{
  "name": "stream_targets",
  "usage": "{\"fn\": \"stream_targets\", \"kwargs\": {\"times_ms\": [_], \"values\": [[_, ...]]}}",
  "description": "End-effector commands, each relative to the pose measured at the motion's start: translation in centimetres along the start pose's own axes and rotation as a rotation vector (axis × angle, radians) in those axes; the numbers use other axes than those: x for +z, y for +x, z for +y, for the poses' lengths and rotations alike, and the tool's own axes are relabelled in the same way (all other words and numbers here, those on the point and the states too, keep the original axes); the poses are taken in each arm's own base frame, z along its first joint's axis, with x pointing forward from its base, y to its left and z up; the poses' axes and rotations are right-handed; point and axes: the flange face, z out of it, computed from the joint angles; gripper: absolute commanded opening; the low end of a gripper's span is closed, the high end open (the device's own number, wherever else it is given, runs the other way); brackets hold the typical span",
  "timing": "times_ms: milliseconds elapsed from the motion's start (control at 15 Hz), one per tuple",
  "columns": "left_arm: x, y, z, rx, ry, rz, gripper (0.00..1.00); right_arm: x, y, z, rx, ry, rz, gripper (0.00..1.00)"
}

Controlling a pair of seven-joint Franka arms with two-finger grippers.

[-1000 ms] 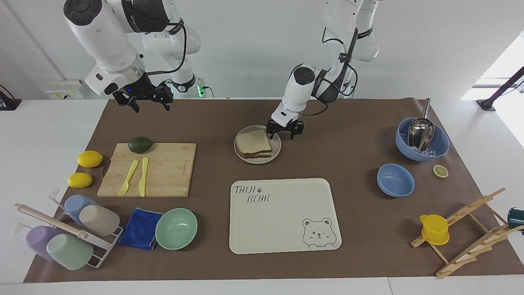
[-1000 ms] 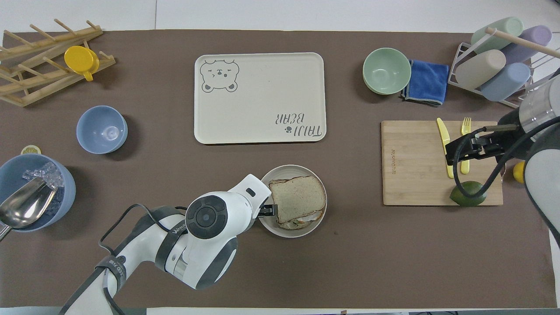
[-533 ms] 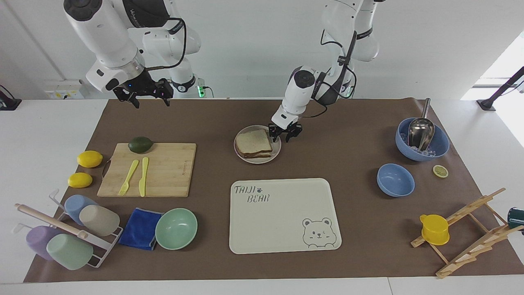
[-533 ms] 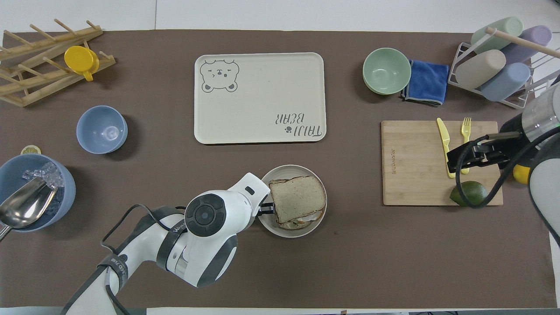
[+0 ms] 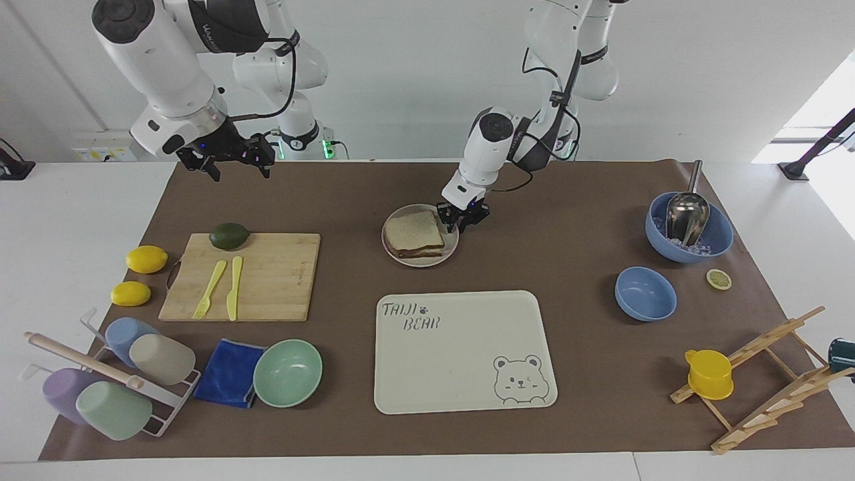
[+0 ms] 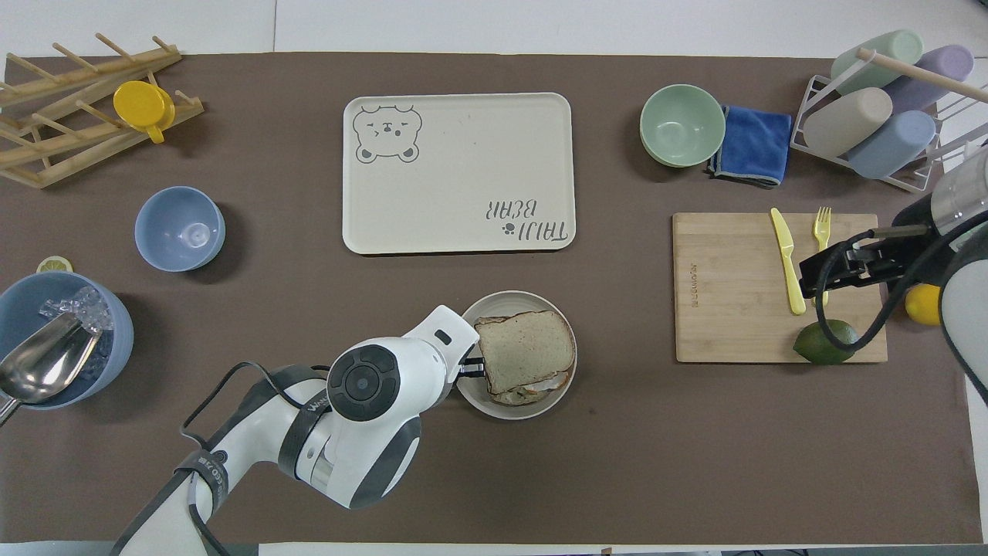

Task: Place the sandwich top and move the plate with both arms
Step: 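Slide the plate with the left gripper onto the bear-print tray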

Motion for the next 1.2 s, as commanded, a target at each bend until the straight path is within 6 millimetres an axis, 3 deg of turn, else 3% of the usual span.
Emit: {"fn": "stream_targets", "kwargs": {"times_ms": [0,200,467,600,800,1000,1133], "values": [[0.1,0.1,0.3,-0.002,-0.015,0.006,0.00,-0.4,0.1,0.3,-0.028,-0.009,0.015,1.00],[-0.2,0.7,0.2,-0.007,-0.020,0.013,0.00,-0.3,0.0,2.3,-0.004,0.002,0.013,1.00],[-1.4,2.6,-0.2,-0.047,-0.033,0.006,0.00,-0.3,-0.1,3.0,0.015,0.003,0.015,1.00],[-3.9,3.4,0.4,-0.064,-0.049,-0.019,0.00,-0.5,0.0,3.0,0.019,0.005,0.027,1.00],[-8.7,6.2,0.2,-0.078,-0.090,-0.093,0.00,-0.6,0.3,3.1,0.025,0.006,0.046,1.00],[-12.9,10.2,-1.1,-0.120,-0.132,-0.098,0.00,-0.6,0.3,3.6,0.037,0.008,0.046,1.00],[-14.2,13.2,-2.2,-0.171,-0.171,-0.090,0.00,-0.7,0.2,3.8,0.040,0.010,0.048,1.00]]}}
